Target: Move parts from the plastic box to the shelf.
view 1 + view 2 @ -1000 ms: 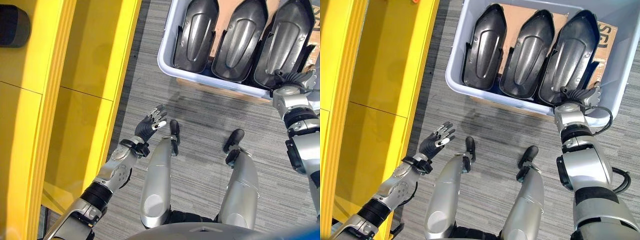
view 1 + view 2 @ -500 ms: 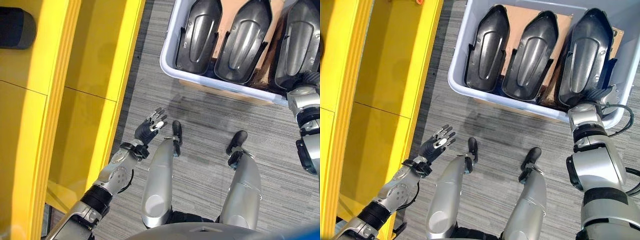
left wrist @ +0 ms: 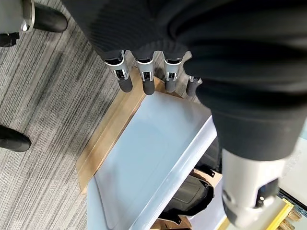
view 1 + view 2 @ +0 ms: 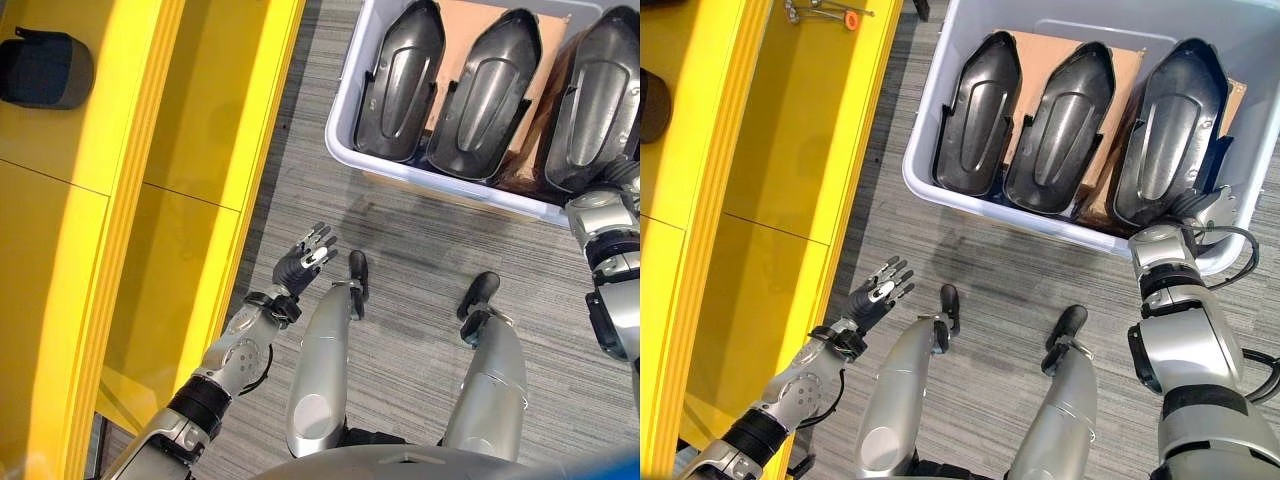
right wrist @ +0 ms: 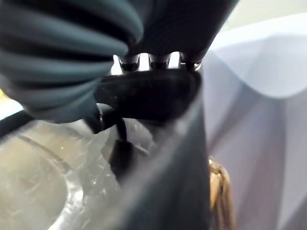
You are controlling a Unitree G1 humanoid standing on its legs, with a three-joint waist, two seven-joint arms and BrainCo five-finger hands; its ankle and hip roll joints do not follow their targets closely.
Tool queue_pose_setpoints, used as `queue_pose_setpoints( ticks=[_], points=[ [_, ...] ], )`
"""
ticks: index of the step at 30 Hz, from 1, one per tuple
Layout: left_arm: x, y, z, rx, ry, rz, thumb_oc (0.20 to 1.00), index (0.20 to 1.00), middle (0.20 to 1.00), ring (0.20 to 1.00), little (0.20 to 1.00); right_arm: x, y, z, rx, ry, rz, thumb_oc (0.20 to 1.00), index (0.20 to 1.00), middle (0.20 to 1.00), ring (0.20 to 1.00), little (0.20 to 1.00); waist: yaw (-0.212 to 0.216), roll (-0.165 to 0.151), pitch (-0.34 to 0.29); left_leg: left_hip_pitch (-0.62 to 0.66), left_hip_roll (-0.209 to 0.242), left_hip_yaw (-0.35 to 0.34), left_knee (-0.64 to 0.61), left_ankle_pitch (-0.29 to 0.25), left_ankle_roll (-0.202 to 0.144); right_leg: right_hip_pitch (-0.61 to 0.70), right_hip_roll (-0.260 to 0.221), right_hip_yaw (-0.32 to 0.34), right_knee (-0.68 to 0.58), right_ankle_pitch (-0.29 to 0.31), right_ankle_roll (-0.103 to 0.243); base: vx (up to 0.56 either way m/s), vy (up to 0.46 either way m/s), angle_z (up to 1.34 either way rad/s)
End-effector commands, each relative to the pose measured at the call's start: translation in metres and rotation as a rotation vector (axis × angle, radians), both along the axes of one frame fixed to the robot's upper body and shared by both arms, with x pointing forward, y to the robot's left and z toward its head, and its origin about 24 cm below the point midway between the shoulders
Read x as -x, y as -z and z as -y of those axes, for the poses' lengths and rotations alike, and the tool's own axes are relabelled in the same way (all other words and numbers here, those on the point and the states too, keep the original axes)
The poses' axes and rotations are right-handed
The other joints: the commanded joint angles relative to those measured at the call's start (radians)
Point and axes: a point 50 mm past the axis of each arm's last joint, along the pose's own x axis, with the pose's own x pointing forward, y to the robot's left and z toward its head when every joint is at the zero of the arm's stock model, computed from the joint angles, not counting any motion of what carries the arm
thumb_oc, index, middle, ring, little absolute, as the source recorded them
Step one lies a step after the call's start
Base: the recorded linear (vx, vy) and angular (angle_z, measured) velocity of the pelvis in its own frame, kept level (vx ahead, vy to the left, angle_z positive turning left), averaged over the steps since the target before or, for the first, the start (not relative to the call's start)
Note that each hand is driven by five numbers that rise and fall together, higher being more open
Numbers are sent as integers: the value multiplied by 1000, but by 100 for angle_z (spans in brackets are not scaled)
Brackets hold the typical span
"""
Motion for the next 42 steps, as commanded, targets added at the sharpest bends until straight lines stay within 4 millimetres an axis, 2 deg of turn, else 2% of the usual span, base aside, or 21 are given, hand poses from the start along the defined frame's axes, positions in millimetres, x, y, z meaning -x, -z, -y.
queue_pose_setpoints(
  ticks=[1, 2, 9, 10, 12, 13, 15, 16, 22, 24, 28, 33, 38, 41, 42],
  points=[
    [4, -6, -1, 36, -1, 76, 1000, 1000, 1000, 1000, 1000, 15, 56, -18, 43, -40, -47, 200, 200, 200, 200, 200, 2, 21, 58, 28, -13, 1, -131, 55, -2, 10, 19, 12, 135, -94, 36, -130, -26, -4],
    [2, -9, -3, 29, -4, 91, 1000, 1000, 1000, 1000, 1000, 10, 46, -25, 93, -60, 19, 200, 200, 200, 200, 200, -2, 18, 58, 24, -6, 12, -152, 84, 6, 4, 27, 0, 104, -62, 24, -136, -27, -8],
    [6, -8, -11, 48, -23, 104, 1000, 1000, 1000, 1000, 1000, 11, 27, -37, 219, -104, 199, 200, 200, 200, 200, 200, -36, -12, 58, 140, 10, 37, -221, 100, -6, 105, 56, 10, 17, -43, 34, -60, -18, -14],
    [7, -10, -16, 48, -29, 121, 1000, 1000, 1000, 1000, 1000, 13, 16, -33, 255, -104, 257, 200, 200, 200, 200, 200, -44, -25, 58, 214, 16, 41, -261, 107, -12, 175, 66, 10, -19, -40, 41, -30, -42, -15],
    [7, -11, -17, 45, -28, 125, 1000, 1000, 1000, 1000, 1000, 13, 10, -32, 279, -100, 267, 200, 200, 200, 200, 200, -45, -28, 58, 233, 17, 42, -272, 108, -13, 192, 68, 9, -27, -40, 43, -18, -36, -17],
    [9, -10, -19, 35, -33, 119, 1000, 1000, 1000, 1000, 1000, 13, -1, -29, 327, -90, 282, 200, 200, 200, 200, 200, -45, -34, 58, 276, 16, 39, -290, 112, -15, 236, 72, 5, -46, -39, 45, -3, -24, -19],
    [10, -9, -20, 32, -35, 114, 1000, 1000, 1000, 1000, 1000, 14, -7, -26, 341, -82, 292, 200, 200, 200, 200, 200, -44, -38, 58, 297, 15, 37, -298, 113, -17, 260, 74, 3, -57, -38, 46, 6, -35, -11],
    [10, -8, -23, 19, -32, 112, 1000, 1000, 1000, 1000, 1000, 14, -18, -20, 365, -63, 305, 200, 200, 200, 200, 200, -40, -44, 58, 331, 14, 36, -308, 113, -19, 298, 73, -3, -74, -37, 49, 12, -47, -2],
    [15, -7, -27, -9, -20, 99, 1000, 1000, 1000, 1000, 1000, 15, -51, -1, 370, -40, 352, 200, 200, 200, 200, 200, -27, -61, 58, 422, 15, 28, -326, 112, -23, 411, 78, -17, -118, -36, 44, 21, -29, 0],
    [18, -6, -29, -23, -17, 99, 1000, 1000, 1000, 1000, 1000, 14, -58, -1, 368, -65, 369, 200, 200, 200, 200, 200, -23, -66, 43, 450, 14, 25, -338, 113, -24, 450, 83, -23, -138, -38, 41, 45, -37, 2],
    [24, 1, -31, -36, -33, 73, 1000, 1000, 1000, 1000, 1000, 12, -54, -7, 340, -142, 366, 200, 200, 200, 200, 200, -21, -76, 3, 497, 20, 23, -370, 121, -30, 509, 91, -35, -179, -38, 35, 56, -13, 3],
    [32, 11, -37, -53, -75, 46, 1000, 1000, 1000, 1000, 1000, 4, -39, -29, 263, -332, 339, 200, 200, 200, 200, 200, -19, -83, -48, 564, 30, 16, -436, 151, -43, 589, 103, -51, -227, -42, 30, 67, 33, -3],
    [38, 17, -43, -45, -140, 34, 1000, 1000, 1000, 1000, 1000, 0, -14, -73, 113, -622, 318, 200, 200, 200, 200, 200, -19, -95, -97, 616, 38, 15, -496, 188, -57, 662, 106, -72, -266, -45, 28, 81, 112, -3],
    [42, 21, -46, -65, -176, 34, 1000, 1000, 1000, 1000, 1000, 4, 1, -99, 20, -756, 307, 200, 200, 200, 200, 200, -23, -106, -123, 639, 36, 17, -499, 187, -56, 693, 99, -80, -280, -41, 29, 100, 196, 7],
    [44, 22, -49, -70, -209, 31, 1000, 1000, 1000, 1000, 1000, 8, 13, -122, -61, -860, 303, 200, 200, 200, 200, 200, -25, -114, -142, 656, 33, 20, -496, 180, -52, 717, 92, -86, -294, -35, 32, 108, 232, 5]
  ],
)
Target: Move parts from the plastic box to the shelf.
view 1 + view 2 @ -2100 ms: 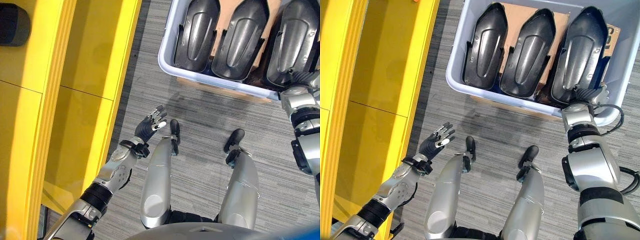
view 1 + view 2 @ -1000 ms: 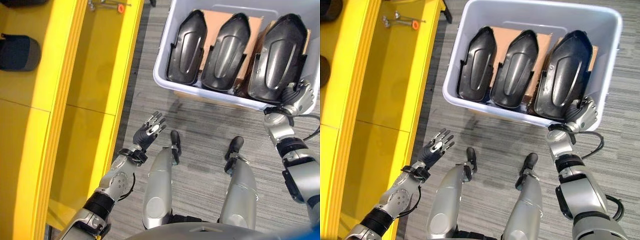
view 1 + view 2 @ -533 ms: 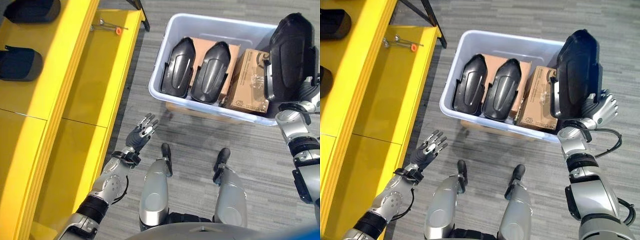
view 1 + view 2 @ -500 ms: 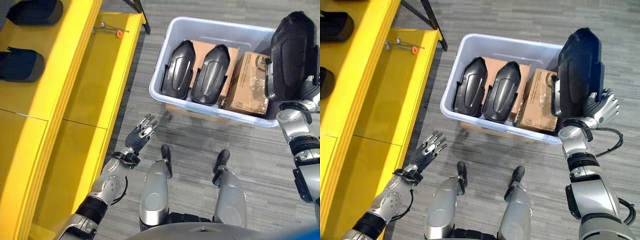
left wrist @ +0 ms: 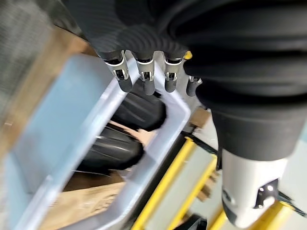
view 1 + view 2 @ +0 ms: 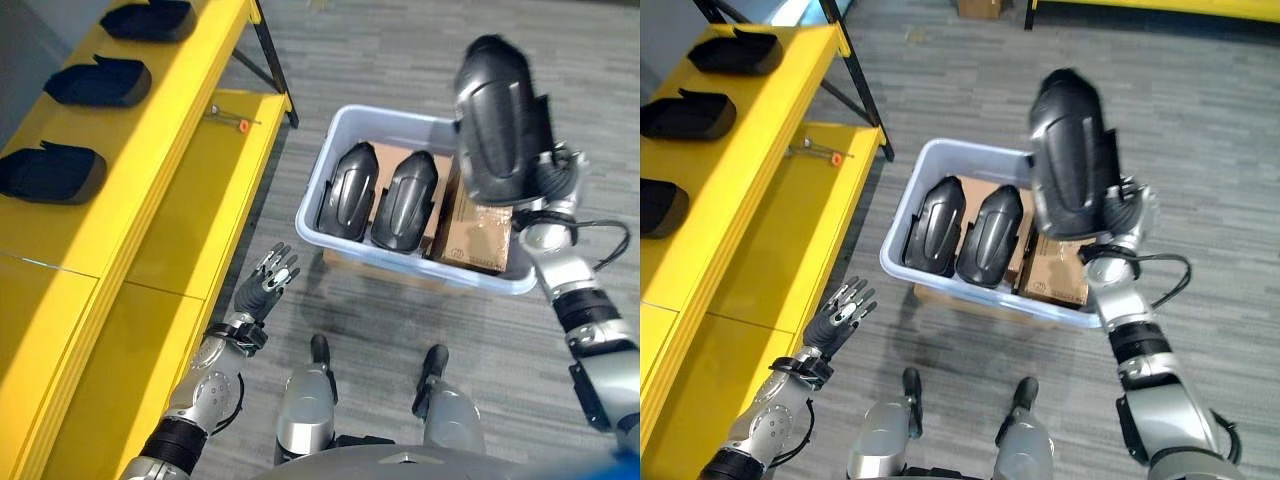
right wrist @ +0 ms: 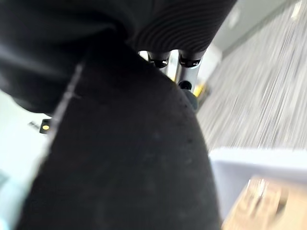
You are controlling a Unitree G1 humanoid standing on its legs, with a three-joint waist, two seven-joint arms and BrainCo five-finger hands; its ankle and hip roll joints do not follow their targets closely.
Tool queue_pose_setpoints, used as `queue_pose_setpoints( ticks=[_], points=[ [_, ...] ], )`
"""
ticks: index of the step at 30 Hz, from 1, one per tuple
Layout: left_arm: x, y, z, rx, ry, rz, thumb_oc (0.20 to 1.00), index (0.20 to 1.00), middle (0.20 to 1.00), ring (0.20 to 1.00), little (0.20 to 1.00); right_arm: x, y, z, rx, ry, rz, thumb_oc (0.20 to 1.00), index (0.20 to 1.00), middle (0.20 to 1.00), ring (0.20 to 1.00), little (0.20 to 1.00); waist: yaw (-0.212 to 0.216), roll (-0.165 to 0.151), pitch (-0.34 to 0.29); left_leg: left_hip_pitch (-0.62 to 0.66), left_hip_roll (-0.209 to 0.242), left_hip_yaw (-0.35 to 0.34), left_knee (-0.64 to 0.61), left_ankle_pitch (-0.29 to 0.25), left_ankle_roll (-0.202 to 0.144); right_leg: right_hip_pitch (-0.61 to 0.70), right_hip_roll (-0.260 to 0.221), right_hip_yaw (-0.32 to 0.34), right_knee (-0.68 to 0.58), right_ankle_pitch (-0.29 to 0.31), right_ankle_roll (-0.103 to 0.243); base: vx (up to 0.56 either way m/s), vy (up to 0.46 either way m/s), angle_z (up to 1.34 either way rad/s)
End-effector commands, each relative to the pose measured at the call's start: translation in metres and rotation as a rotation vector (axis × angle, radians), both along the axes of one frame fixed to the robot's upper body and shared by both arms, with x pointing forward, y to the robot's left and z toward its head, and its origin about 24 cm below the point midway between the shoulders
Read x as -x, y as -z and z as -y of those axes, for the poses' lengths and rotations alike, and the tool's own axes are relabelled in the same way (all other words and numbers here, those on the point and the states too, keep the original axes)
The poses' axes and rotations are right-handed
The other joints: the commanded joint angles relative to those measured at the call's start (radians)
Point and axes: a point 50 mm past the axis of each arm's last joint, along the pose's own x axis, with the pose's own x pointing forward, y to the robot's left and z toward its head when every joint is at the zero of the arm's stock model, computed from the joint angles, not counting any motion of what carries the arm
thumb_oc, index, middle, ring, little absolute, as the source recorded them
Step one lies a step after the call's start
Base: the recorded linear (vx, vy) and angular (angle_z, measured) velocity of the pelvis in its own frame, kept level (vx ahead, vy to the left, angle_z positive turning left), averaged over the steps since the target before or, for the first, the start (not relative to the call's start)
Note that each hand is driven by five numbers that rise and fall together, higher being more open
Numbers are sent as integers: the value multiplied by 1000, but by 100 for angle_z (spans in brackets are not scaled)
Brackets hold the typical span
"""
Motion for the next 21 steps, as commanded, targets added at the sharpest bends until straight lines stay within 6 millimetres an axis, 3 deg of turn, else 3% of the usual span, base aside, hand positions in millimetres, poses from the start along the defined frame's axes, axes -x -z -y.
queue_pose_setpoints(
  ticks=[1, 7, 10, 14, 16, 17, 18, 20, 21],
  points=[
    [6, -7, 2, -40, -16, 65, 1000, 1000, 1000, 1000, 1000, -1, -25, -17, -63, -172, 109, 200, 200, 200, 200, 200, 22, 0, -42, -30, 14, -68, -75, 103, 1, 48, -40, -34, 166, -166, 29, 122, 265, 6],
    [12, -7, -8, -109, -57, 54, 1000, 1000, 1000, 1000, 1000, 22, 14, -60, -256, -395, -28, 200, 200, 200, 200, 200, 25, -24, -106, 20, -21, -50, -94, 95, 28, 128, -64, -62, 133, -134, 62, 80, 206, 11],
    [13, -6, -11, -124, -55, 43, 1000, 1000, 1000, 1000, 1000, 30, 26, -68, -304, -420, -50, 200, 200, 200, 200, 200, 27, -35, -128, 30, -49, -36, -102, 88, 45, 138, -81, -62, 142, -78, 80, 20, 204, 9],
    [13, -6, -17, -190, -51, 33, 1000, 1000, 1000, 1000, 1000, 38, 40, -82, -340, -410, -77, 200, 200, 200, 200, 200, 33, -50, -146, 67, -100, -17, -118, 53, 82, 125, -115, -48, 183, 42, 114, -6, 163, 2],
    [12, -8, -19, -207, -67, 35, 1000, 1000, 1000, 1000, 1000, 42, 45, -86, -353, -408, -88, 200, 200, 200, 200, 200, 26, -49, -149, 81, -110, -32, -140, 48, 92, 103, -84, -9, 190, 51, 115, -47, 32, 17],
    [10, -9, -18, -208, -56, 42, 1000, 1000, 1000, 1000, 1000, 44, 47, -85, -352, -389, -81, 200, 200, 200, 200, 200, 15, -51, -151, 86, -121, -62, -158, 47, 99, 91, -20, 33, 164, 20, 104, -61, -42, 18],
    [9, -9, -17, -208, -52, 44, 1000, 1000, 1000, 1000, 1000, 44, 46, -84, -352, -383, -78, 200, 200, 200, 200, 200, 11, -51, -154, 84, -123, -72, -163, 49, 100, 88, 1, 43, 149, 11, 98, -64, -78, 41],
    [8, -9, -12, -208, -22, 45, 1000, 1000, 1000, 1000, 1000, 47, 48, -74, -361, -358, -78, 200, 200, 200, 200, 200, -7, -59, -162, 84, -144, -119, -172, 48, 102, 90, 95, 93, 81, -54, 65, -39, -73, 58],
    [7, -9, -11, -206, -19, 42, 1000, 1000, 1000, 1000, 1000, 47, 49, -72, -362, -356, -79, 200, 200, 200, 200, 200, -11, -60, -163, 84, -147, -127, -173, 47, 102, 93, 111, 100, 66, -66, 56, -26, -51, 77]
  ],
)
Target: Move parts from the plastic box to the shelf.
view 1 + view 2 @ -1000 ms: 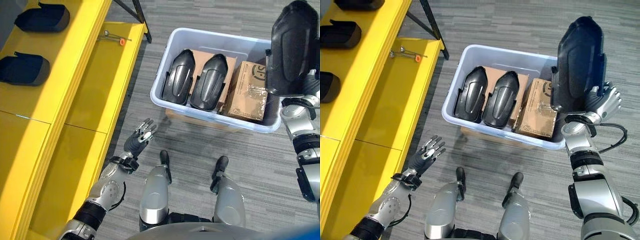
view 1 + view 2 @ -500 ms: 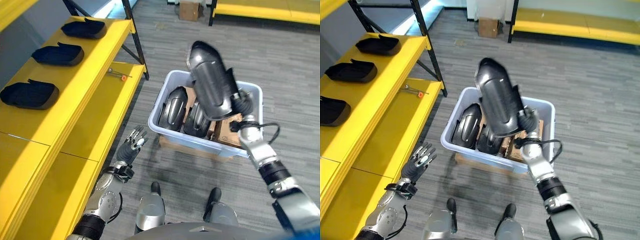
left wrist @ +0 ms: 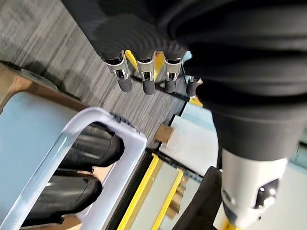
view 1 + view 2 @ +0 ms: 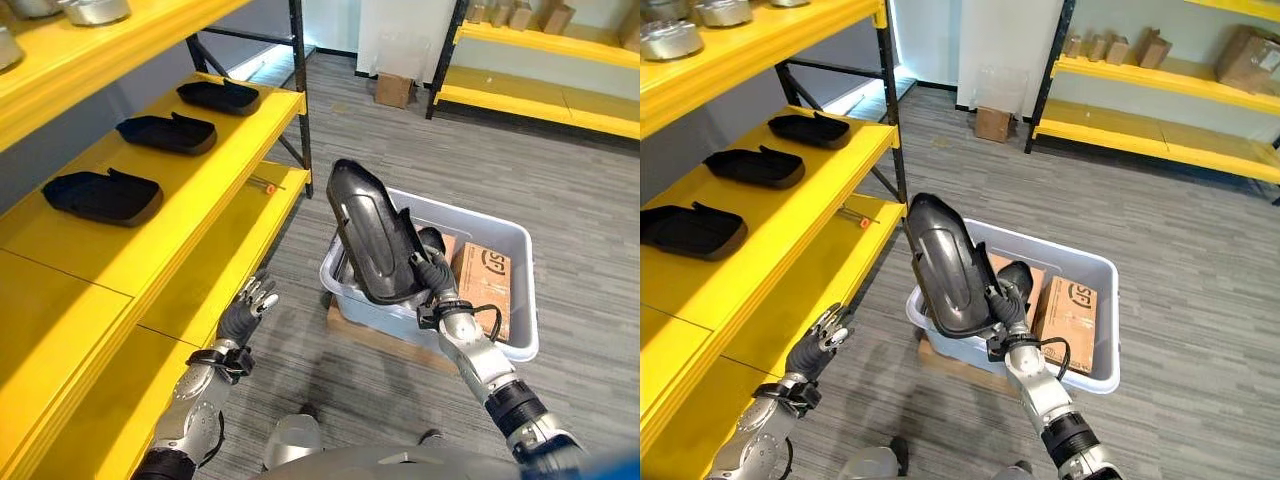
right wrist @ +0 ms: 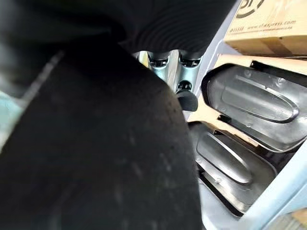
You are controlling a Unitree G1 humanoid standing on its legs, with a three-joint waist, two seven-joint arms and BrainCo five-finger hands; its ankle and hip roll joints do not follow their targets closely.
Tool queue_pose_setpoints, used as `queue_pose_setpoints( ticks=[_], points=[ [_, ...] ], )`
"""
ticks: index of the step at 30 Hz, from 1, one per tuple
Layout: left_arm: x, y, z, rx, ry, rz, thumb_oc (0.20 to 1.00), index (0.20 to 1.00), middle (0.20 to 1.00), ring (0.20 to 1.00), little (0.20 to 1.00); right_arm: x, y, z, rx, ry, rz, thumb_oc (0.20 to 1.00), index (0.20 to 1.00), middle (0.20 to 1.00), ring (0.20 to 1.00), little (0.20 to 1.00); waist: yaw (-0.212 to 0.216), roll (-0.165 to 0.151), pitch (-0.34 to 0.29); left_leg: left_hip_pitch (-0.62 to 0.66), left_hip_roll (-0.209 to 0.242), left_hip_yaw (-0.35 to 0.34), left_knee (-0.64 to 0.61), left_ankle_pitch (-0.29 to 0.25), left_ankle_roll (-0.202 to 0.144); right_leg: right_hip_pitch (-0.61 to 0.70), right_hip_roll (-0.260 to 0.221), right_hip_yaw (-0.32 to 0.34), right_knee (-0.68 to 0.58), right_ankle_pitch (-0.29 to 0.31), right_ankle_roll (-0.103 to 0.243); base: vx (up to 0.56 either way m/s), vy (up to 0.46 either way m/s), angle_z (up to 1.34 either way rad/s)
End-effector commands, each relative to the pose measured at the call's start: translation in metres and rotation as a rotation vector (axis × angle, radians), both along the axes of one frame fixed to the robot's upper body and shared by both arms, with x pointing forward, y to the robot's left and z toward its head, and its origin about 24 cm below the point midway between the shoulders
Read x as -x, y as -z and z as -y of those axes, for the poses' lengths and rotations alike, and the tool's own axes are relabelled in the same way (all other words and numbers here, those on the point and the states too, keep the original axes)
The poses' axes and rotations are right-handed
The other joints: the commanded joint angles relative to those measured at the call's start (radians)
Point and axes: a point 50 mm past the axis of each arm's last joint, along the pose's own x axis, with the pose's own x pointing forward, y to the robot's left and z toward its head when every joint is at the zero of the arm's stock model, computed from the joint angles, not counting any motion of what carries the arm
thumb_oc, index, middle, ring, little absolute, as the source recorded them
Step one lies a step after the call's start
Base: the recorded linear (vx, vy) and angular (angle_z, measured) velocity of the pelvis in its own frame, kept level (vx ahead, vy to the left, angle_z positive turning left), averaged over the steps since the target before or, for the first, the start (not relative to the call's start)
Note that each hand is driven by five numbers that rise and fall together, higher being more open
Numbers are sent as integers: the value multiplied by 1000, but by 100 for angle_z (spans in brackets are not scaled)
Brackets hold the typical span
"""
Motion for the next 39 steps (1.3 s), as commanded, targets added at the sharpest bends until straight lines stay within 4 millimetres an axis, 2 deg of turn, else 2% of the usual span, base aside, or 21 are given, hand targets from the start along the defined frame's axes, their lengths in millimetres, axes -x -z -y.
queue_pose_setpoints(
  ticks=[1, 3, 4, 6, 11, 12, 13, 15, 16, 18, 20, 21, 22, 23, 25, 28, 32, 33, 34, 37, 39],
  points=[
    [-12, -20, 17, -1, 76, 112, 1000, 1000, 1000, 1000, 1000, -18, -51, 22, -37, 58, 249, 200, 200, 200, 200, 200, -12, 22, 20, 25, -64, -55, -19, -15, 8, 78, 97, 50, -25, -26, -24, -38, -59, 66],
    [-8, -16, 27, 6, 109, 102, 1000, 1000, 1000, 1000, 1000, -13, -48, 25, -22, 50, 243, 200, 200, 200, 200, 200, -25, 19, 15, 27, -81, -107, -36, 4, -4, 106, 159, 98, -82, -51, -63, -64, -96, 66],
    [-8, -16, 27, 6, 109, 102, 1000, 1000, 1000, 1000, 1000, -13, -48, 25, -22, 50, 243, 200, 200, 200, 200, 200, -25, 19, 15, 27, -81, -107, -36, 4, -4, 106, 159, 98, -82, -51, -63, -126, -205, 61],
    [-6, -11, 30, 17, 118, 67, 1000, 1000, 1000, 1000, 1000, -11, -44, 24, -14, 34, 232, 200, 200, 200, 200, 200, -12, 20, -1, 13, -90, -172, -52, 26, -17, 136, 174, 122, -140, -45, -77, -139, -256, 30],
    [1, -5, 30, 17, 138, 44, 1000, 1000, 1000, 1000, 1000, -9, -44, 20, -2, 18, 233, 200, 200, 200, 200, 200, -1, 18, -2, -7, -93, -195, -35, 32, -26, 155, 178, 112, -165, -42, -88, -56, -125, 28],
    [1, -5, 31, 15, 152, 43, 1000, 1000, 1000, 1000, 1000, -8, -43, 21, 0, 29, 233, 200, 200, 200, 200, 200, -4, 19, -2, -9, -91, -175, -30, 30, -28, 157, 175, 102, -167, -42, -87, -127, -117, 34],
    [1, -3, 34, 0, 199, 38, 1000, 1000, 1000, 1000, 1000, -3, -42, 24, 12, 67, 242, 200, 200, 200, 200, 200, -24, 20, -2, -18, -75, -68, -12, 26, -40, 164, 161, 46, -180, -39, -81, -132, -52, 38],
    [-3, -3, 38, -13, 242, 50, 1000, 1000, 1000, 1000, 1000, 0, -41, 29, 31, 99, 249, 200, 200, 200, 200, 200, -55, 19, -6, -27, -37, 81, 15, 26, -61, 169, 143, -25, -191, -37, -74, -159, -17, 107],
    [-5, -2, 40, 1, 238, 53, 1000, 1000, 1000, 1000, 1000, 0, -41, 30, 40, 104, 250, 200, 200, 200, 200, 200, -66, 17, -7, -29, -20, 118, 33, 22, -66, 168, 133, -44, -189, -38, -75, -138, 33, 189],
    [-10, -3, 43, 29, 222, 62, 1000, 1000, 1000, 1000, 1000, -2, -40, 33, 50, 107, 251, 200, 200, 200, 200, 200, -80, 10, -8, -33, 17, 169, 96, 2, -72, 159, 105, -77, -178, -35, -76, -121, 57, 130],
    [-13, -5, 47, 18, 236, 77, 1000, 1000, 1000, 1000, 1000, -4, -40, 32, 53, 102, 250, 200, 200, 200, 200, 200, -88, 7, -5, -28, 46, 184, 146, -11, -75, 155, 88, -94, -164, -38, -78, -96, 57, 45],
    [-15, -7, 50, 13, 262, 83, 1000, 1000, 1000, 1000, 1000, -6, -40, 32, 54, 105, 247, 200, 200, 200, 200, 200, -96, 8, -10, -15, 80, 212, 171, 1, -82, 150, 78, -113, -154, -41, -82, -71, 58, 46],
    [-16, -7, 51, 13, 270, 86, 1000, 1000, 1000, 1000, 1000, -6, -40, 32, 55, 102, 246, 200, 200, 200, 200, 200, -100, 9, -12, -11, 92, 220, 179, 8, -86, 150, 76, -120, -152, -43, -84, -24, 104, 55],
    [-18, -9, 54, 18, 297, 92, 1000, 1000, 1000, 1000, 1000, -6, -40, 32, 57, 105, 248, 200, 200, 200, 200, 200, -109, 12, -21, 9, 126, 250, 188, 13, -105, 158, 67, -136, -149, -59, -78, 3, 124, 98],
    [-25, -14, 61, 29, 315, 105, 1000, 1000, 1000, 1000, 1000, -7, -41, 31, 56, 99, 248, 200, 200, 200, 200, 200, -135, 23, -41, 45, 204, 335, 191, 67, -139, 160, 58, -187, -143, -73, -81, -20, 171, 115],
    [-29, -17, 66, 39, 309, 111, 1000, 1000, 1000, 1000, 1000, -7, -42, 29, 51, 85, 244, 200, 200, 200, 200, 200, -144, 33, -53, 62, 234, 350, 202, 97, -156, 152, 52, -208, -126, -83, -86, -14, 193, 60],
    [-32, -20, 68, 3, 300, 115, 1000, 1000, 1000, 1000, 1000, -6, -42, 26, 37, 45, 236, 200, 200, 200, 200, 200, -146, 49, -59, 81, 211, 354, 154, 78, -143, 139, 28, -227, -91, -90, -75, 3, 295, 19],
    [-31, -20, 66, -26, 303, 112, 1000, 1000, 1000, 1000, 1000, -4, -42, 23, 31, 41, 238, 200, 200, 200, 200, 200, -148, 56, -57, 100, 187, 377, 114, 54, -128, 143, 18, -240, -77, -91, -67, 44, 578, 54],
    [-30, -20, 60, -74, 283, 105, 1000, 1000, 1000, 1000, 1000, -1, -40, 20, 24, 20, 232, 200, 200, 200, 200, 200, -141, 60, -55, 108, 148, 368, 79, 14, -101, 143, 3, -240, -54, -94, -54, 45, 579, 76],
    [-28, -21, 54, -106, 259, 104, 1000, 1000, 1000, 1000, 1000, 0, -41, 17, 17, -5, 228, 200, 200, 200, 200, 200, -131, 61, -50, 117, 117, 356, 52, -17, -79, 142, -12, -241, -37, -92, -41, 28, 425, 78],
    [-22, -24, 40, -176, 220, 125, 1000, 1000, 1000, 1000, 1000, 0, -42, 7, 9, -59, 235, 200, 200, 200, 200, 200, -81, 62, -35, 108, 95, 308, 38, -14, -67, 152, -35, -254, -35, -76, -16, 9, 588, 92]
  ],
)
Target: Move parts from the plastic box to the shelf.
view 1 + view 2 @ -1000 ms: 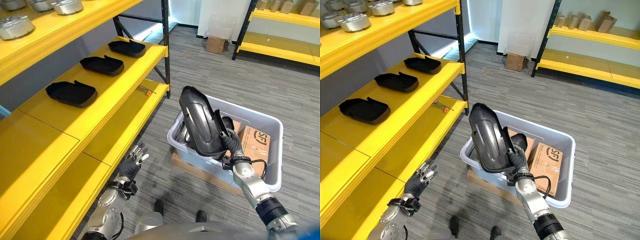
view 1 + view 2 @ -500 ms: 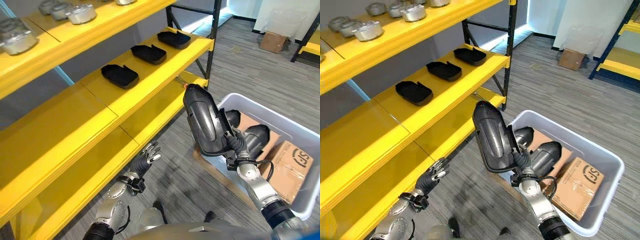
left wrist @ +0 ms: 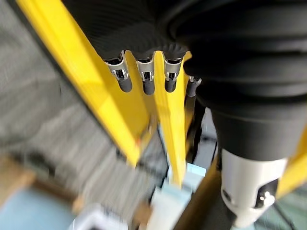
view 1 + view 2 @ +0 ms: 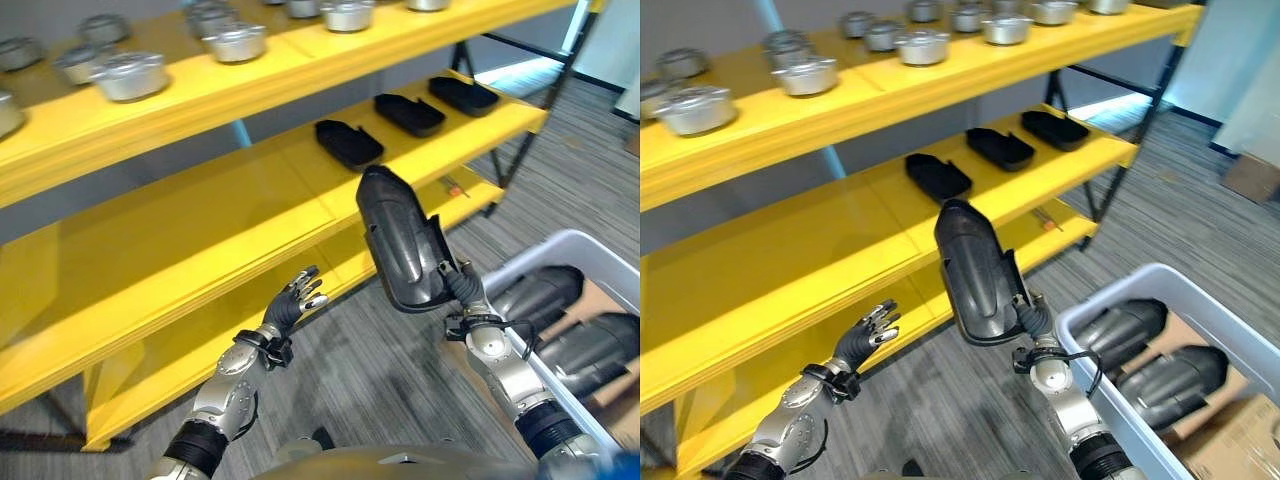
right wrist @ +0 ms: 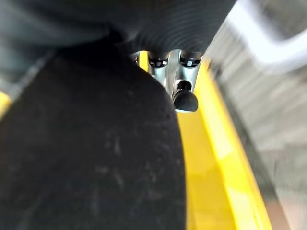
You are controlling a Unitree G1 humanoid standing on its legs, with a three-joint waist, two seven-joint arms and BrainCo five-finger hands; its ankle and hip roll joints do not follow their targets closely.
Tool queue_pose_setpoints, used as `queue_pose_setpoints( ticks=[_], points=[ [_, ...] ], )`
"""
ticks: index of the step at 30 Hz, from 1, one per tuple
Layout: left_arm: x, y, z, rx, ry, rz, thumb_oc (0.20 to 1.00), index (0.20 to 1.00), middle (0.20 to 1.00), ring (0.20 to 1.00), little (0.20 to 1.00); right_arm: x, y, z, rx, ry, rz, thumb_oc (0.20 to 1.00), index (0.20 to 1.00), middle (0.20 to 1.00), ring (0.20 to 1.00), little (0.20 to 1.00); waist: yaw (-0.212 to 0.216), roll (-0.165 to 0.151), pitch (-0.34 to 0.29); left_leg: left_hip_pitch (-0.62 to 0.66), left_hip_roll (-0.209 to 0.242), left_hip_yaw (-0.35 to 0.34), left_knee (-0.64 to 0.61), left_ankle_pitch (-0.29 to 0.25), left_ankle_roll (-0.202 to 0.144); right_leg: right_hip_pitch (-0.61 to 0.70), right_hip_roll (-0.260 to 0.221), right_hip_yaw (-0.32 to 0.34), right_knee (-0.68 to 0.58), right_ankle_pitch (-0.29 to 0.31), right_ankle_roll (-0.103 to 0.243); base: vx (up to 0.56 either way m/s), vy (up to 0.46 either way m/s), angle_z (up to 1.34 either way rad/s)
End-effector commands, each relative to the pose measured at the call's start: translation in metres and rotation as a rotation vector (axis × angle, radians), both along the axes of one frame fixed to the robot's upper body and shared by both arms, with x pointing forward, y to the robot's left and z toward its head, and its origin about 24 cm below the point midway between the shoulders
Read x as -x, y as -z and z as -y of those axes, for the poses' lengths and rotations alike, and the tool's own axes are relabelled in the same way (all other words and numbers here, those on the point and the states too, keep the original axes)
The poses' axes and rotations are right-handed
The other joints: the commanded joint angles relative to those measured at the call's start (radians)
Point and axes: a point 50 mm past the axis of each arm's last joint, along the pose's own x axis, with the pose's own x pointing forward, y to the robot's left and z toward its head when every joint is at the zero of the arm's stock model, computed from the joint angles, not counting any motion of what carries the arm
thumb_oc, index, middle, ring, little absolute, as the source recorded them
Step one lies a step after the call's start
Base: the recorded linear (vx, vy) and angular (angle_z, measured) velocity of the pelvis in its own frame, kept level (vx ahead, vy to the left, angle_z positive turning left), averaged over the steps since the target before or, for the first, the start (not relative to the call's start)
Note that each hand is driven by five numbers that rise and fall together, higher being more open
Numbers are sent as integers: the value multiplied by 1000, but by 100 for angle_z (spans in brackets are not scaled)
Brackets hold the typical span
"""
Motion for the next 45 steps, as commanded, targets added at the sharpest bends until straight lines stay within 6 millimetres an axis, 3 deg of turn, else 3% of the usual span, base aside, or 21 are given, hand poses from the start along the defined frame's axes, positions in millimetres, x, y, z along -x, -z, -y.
queue_pose_setpoints(
  ticks=[1, 5, 7, 11, 13, 15, 17, 18, 21, 22, 24, 27, 34, 45],
  points=[
    [-1, -24, -5, -27, -17, 148, 1000, 1000, 1000, 1000, 1000, -22, -47, -16, -51, -80, 232, 200, 200, 200, 200, 200, 19, 8, 4, 76, 127, 17, -2, 37, -99, 11, 63, -42, -6, 54, -10, -7, 329, 72],
    [6, -26, -16, -33, -44, 153, 1000, 1000, 1000, 1000, 1000, -23, -53, -26, -49, -135, 241, 200, 200, 200, 200, 200, 83, 10, 13, 64, 100, -16, -12, 35, -81, 15, 12, -94, 18, 82, 13, -15, 420, 39],
    [7, -25, -20, -23, -53, 156, 1000, 1000, 1000, 1000, 1000, -28, -59, -35, -44, -123, 260, 200, 200, 200, 200, 200, 133, 2, 21, 51, 51, -40, 1, 6, -47, 4, -45, -133, 82, 146, 36, -18, 462, 100],
    [7, -24, -19, -20, -44, 155, 1000, 1000, 1000, 1000, 1000, -31, -63, -36, -46, -92, 269, 200, 200, 200, 200, 200, 164, 2, 24, 38, 8, -65, 19, -22, -12, -10, -110, -142, 195, 204, 55, 8, 271, 39],
    [5, -22, -17, -19, -38, 149, 1000, 1000, 1000, 1000, 1000, -31, -62, -36, -49, -70, 268, 200, 200, 200, 200, 200, 160, 3, 30, 36, -14, -97, 17, -36, 10, -41, -123, -92, 287, 224, 63, 31, 210, 39],
    [3, -22, -17, -31, -32, 150, 1000, 1000, 1000, 1000, 1000, -31, -61, -35, -53, -53, 266, 200, 200, 200, 200, 200, 144, -2, 37, 38, -25, -126, 3, -35, 16, -69, -82, -18, 301, 212, 61, -2, 67, 71],
    [0, -24, -15, -32, -20, 157, 1000, 1000, 1000, 1000, 1000, -30, -59, -31, -58, -34, 265, 200, 200, 200, 200, 200, 96, -10, 50, 46, -28, -167, -32, -12, 17, -125, 27, 90, 243, 214, 33, -10, -24, 82],
    [-1, -25, -15, -29, -23, 159, 1000, 1000, 1000, 1000, 1000, -29, -59, -29, -56, -38, 264, 200, 200, 200, 200, 200, 86, -13, 55, 50, -30, -188, -41, -9, 13, -139, 46, 111, 219, 217, 33, 59, -34, 73],
    [-2, -26, -15, -2, -46, 157, 1000, 1000, 1000, 1000, 1000, -30, -56, -22, -45, -50, 259, 200, 200, 200, 200, 200, 73, -22, 64, 62, -38, -229, -64, -12, 2, -177, 62, 133, 122, 247, 42, 73, -77, 68],
    [1, -23, -15, 26, -62, 146, 1000, 1000, 1000, 1000, 1000, -30, -55, -16, -44, -48, 252, 200, 200, 200, 200, 200, 56, -36, 69, 88, -37, -251, -96, -11, -14, -185, 84, 159, -15, 274, 57, 188, -157, 13],
    [6, -18, -11, 43, -49, 130, 1000, 1000, 1000, 1000, 1000, -30, -53, -12, -48, -27, 238, 200, 200, 200, 200, 200, 36, -47, 77, 108, -46, -282, -104, -24, -14, -215, 104, 223, -43, 319, 71, 221, -146, 9],
    [9, -14, -5, 31, -6, 125, 1000, 1000, 1000, 1000, 1000, -29, -51, -7, -52, -6, 224, 200, 200, 200, 200, 200, 19, -45, 82, 117, -39, -316, -104, -24, -16, -205, 132, 273, -60, 278, 61, 127, -89, 58],
    [17, -7, -1, 42, -12, 98, 1000, 1000, 1000, 1000, 1000, -24, -38, 5, -36, 2, 160, 200, 200, 200, 200, 200, 27, -47, 36, 123, -10, -277, -100, -15, -58, -69, 154, 221, -151, 194, 9, 159, -125, 25],
    [17, -9, 8, 53, 27, 103, 1000, 1000, 1000, 1000, 1000, -24, -31, 12, -33, 74, 134, 200, 200, 200, 200, 200, 21, -39, 31, 76, 10, -229, -29, -20, -81, 7, 183, 205, -198, 141, -35, 113, -94, -2]
  ],
)
